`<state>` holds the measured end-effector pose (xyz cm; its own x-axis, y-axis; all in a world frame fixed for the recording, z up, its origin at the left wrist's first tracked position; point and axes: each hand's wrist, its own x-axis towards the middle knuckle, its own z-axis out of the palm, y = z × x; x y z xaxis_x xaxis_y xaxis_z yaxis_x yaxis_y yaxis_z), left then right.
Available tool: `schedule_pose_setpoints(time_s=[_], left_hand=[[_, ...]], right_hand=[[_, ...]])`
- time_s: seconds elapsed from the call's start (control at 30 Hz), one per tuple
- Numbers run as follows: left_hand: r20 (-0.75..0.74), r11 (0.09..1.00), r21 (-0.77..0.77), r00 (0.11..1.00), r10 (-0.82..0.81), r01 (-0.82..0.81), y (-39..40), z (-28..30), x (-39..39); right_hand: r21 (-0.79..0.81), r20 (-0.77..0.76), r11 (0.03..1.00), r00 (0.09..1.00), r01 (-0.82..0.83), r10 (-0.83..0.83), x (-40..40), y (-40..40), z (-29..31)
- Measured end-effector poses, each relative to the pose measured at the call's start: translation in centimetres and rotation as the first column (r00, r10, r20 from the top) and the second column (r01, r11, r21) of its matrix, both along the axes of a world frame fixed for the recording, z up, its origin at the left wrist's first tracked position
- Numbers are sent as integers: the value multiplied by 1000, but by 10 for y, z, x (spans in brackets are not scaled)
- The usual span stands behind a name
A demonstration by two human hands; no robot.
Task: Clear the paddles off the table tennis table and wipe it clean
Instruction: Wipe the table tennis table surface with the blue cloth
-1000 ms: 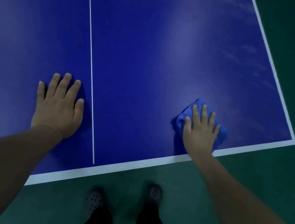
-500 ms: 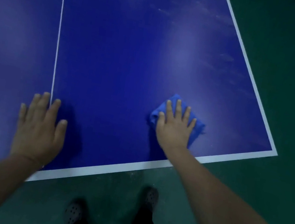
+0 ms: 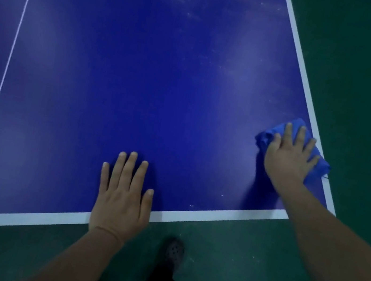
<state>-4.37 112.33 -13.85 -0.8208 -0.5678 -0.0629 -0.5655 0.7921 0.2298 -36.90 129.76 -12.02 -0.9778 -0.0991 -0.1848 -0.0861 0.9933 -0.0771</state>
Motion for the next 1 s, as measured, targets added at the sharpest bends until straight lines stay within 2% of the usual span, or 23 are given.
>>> schedule_pose_setpoints(time_s=[0.07,0.1,0.17,0.2,0.23,0.27,0.3,0.33,0.37,0.47,0.53,0.57,0.6,0.63,0.67,0.7,0.73,0.77,0.8,0.83,0.87,0.9,1.0], left_hand=[[1,1000,-2,1000,3,-3,0,-1,0],[-3,1000,3,1000,8,-8,1,-1,0],[-15,1000,0,1000,11,-11,2,0,-1],[-22,1000,-3,1000,10,-10,3,0,-1],[-30,1000,-4,1000,8,-8,3,1,-1],[-36,1000,-1,999,7,-7,3,1,-1],[-35,1000,3,999,8,-8,3,2,-1],[-26,1000,6,1000,9,-9,3,3,-1],[-14,1000,10,1000,9,-9,3,3,-1],[-11,1000,26,1000,9,-9,3,5,-2],[-16,999,41,1000,-1,1,2,4,-2],[-26,999,50,1000,-4,5,1,4,-2],[-39,998,61,999,-7,9,-1,3,-2],[-54,997,73,999,-8,12,-1,3,1],[-68,996,84,998,-8,13,-1,2,2],[-78,996,89,997,-6,13,-2,1,4],[-83,996,89,997,-3,11,-3,1,5],[-81,996,88,997,-1,8,-3,1,5],[-74,996,86,997,2,4,-3,1,5],[-62,996,86,998,5,0,-2,1,4],[-50,996,84,999,8,-4,-2,2,4],[-40,997,80,999,10,-7,-2,2,5],[-24,997,80,1000,12,-10,-1,3,4]], right_hand=[[-17,-34,999,999,29,-29,8,-23,-3],[-19,-41,999,999,-28,27,21,-42,-5],[-29,-84,945,943,-326,323,68,-74,-10],[-42,-84,838,837,-544,540,97,-82,-12],[-39,-56,679,680,-733,731,121,-78,-13],[-24,-45,551,551,-834,833,129,-66,-14],[-26,-36,509,509,-861,860,119,-51,-14],[-15,-39,557,557,-830,830,100,-35,-14],[22,-49,649,648,-760,760,77,-18,-12],[64,1,884,886,-462,463,13,15,-2],[36,-10,945,945,-326,327,11,-2,0],[31,-14,942,942,-335,336,25,-20,-1],[23,-40,907,906,-420,421,44,-37,-3],[3,-65,821,819,-571,570,70,-50,-6],[2,-74,659,658,-752,750,99,-55,-9],[13,-64,443,441,-897,895,125,-49,-11],[24,-50,257,255,-966,966,139,-34,-11],[22,-54,138,136,-990,989,137,-16,-11],[18,-64,81,80,-997,995,123,0,-9],[30,-67,86,84,-996,994,103,12,-9],[58,-65,133,130,-989,989,82,19,-9],[80,-52,220,216,-972,975,63,21,-10],[59,-24,596,596,-801,803,34,-1,-8]])
